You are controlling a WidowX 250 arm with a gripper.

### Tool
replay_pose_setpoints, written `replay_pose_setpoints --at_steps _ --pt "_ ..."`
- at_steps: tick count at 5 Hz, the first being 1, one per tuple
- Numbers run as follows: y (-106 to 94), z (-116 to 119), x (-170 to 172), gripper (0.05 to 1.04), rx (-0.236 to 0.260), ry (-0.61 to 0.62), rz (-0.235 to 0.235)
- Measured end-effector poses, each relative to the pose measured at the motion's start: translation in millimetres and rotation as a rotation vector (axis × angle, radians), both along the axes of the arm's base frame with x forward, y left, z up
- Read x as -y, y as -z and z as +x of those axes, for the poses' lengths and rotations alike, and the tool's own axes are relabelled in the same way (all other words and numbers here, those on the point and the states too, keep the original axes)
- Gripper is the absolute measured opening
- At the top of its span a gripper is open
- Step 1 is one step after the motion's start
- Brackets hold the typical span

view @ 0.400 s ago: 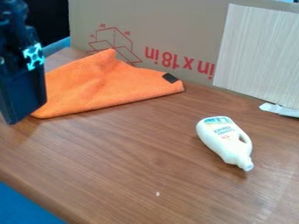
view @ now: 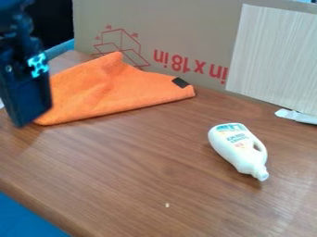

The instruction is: Unfold the cloth from top left to bottom right

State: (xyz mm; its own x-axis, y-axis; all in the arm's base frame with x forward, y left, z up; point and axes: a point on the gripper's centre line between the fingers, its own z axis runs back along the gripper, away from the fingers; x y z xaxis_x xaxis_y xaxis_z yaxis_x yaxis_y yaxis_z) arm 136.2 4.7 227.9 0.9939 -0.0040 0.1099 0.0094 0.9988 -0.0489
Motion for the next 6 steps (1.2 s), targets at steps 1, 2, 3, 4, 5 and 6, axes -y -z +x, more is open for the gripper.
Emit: replay_pose_setpoints --at_steps 1,2,3,4,5,6 --pt "22.4 11 -4 1.001 0.011 0.068 0.063" --pt "45.9 26 -18 1.001 -0.023 0.159 0.077" --pt "63.1 48 -36 1.001 -0.033 0.278 0.143" --pt "70.5 83 -62 1.001 -0.003 0.429 0.054" --pt "73.7 107 -86 1.001 0.011 0.466 0.04" --pt "68.1 121 -108 1.001 0.055 0.438 0.07"
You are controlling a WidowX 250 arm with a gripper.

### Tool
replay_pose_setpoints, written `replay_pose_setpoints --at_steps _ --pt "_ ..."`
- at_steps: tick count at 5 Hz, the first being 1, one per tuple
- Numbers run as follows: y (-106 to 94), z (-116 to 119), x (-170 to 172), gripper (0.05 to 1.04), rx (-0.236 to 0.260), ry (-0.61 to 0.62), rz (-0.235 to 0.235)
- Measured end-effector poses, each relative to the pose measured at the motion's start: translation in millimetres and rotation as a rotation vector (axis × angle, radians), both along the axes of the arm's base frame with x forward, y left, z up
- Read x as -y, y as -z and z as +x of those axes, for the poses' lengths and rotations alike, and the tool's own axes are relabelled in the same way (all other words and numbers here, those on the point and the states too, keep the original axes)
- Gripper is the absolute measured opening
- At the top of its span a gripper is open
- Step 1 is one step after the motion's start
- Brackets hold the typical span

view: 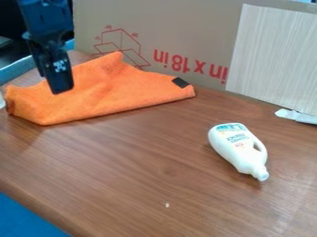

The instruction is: Unfold the cloth from top left to bottom right

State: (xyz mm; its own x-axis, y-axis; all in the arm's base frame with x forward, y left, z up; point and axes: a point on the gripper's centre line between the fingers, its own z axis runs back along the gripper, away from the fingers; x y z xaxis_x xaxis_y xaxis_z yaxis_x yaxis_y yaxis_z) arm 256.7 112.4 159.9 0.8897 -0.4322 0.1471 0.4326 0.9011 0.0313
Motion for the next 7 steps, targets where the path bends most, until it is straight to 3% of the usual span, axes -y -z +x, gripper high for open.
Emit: replay_pose_setpoints --at_steps 1,2,5,6,7 --pt "-3.4 13 -27 1.001 0.032 -0.057 -0.017" --pt "-2.1 28 -48 1.001 0.024 -0.096 -0.028" --pt "14.0 69 -91 1.001 -0.014 -0.18 0.006" --pt "16.8 80 -94 1.001 0.018 -0.161 0.0" --pt "25.4 87 -100 1.001 0.03 -0.144 0.026"
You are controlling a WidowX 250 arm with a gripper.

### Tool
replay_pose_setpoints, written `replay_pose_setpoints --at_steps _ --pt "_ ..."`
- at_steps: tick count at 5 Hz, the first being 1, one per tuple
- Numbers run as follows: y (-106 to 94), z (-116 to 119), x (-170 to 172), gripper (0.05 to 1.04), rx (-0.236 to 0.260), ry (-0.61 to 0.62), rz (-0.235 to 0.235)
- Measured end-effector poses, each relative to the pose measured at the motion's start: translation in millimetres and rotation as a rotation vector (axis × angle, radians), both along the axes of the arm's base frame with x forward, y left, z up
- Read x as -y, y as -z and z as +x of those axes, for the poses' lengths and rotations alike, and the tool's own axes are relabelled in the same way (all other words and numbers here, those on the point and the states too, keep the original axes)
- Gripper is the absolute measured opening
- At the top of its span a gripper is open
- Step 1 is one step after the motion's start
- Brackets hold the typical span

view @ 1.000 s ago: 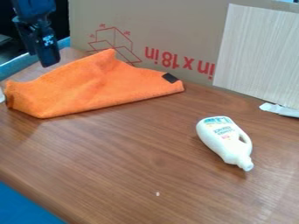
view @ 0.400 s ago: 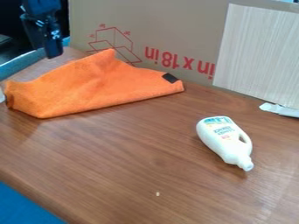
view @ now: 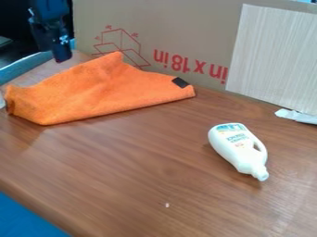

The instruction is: Unfold the cloth from top left to bottom right

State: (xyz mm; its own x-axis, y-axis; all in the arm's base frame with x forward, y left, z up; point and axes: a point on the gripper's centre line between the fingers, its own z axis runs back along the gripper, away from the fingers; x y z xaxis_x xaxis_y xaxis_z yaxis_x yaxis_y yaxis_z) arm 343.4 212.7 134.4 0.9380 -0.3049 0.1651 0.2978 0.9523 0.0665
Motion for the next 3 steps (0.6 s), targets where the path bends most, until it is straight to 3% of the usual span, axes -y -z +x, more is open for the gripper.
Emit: replay_pose_setpoints --at_steps 1,3 --pt "3.8 11 -13 1.001 -0.004 -0.026 0.051" --pt "0.1 31 -16 1.001 -0.004 -0.084 0.089"
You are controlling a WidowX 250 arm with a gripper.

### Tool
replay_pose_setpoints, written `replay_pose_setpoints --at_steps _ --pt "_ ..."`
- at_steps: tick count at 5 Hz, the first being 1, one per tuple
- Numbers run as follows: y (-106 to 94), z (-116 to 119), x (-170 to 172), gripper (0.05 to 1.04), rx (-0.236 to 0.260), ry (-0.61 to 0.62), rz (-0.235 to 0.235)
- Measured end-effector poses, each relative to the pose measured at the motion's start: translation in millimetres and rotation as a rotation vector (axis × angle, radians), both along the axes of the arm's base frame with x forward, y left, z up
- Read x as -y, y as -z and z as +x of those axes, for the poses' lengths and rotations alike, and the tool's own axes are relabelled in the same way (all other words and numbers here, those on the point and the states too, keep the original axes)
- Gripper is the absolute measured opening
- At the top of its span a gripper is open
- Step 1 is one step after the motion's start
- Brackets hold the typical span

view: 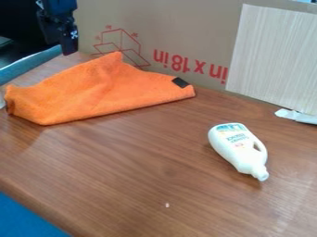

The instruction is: Unfold the cloth from top left to bottom right

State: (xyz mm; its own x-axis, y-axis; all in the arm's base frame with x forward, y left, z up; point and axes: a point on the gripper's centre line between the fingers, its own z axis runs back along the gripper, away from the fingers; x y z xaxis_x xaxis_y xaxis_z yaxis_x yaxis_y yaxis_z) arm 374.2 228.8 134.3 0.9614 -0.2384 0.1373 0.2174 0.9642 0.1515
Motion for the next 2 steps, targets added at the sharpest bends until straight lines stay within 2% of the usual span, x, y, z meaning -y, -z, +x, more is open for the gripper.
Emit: replay_pose_setpoints --at_steps 2 --pt "6.3 15.4 -12.4 1.001 -0.013 -0.051 0.029"
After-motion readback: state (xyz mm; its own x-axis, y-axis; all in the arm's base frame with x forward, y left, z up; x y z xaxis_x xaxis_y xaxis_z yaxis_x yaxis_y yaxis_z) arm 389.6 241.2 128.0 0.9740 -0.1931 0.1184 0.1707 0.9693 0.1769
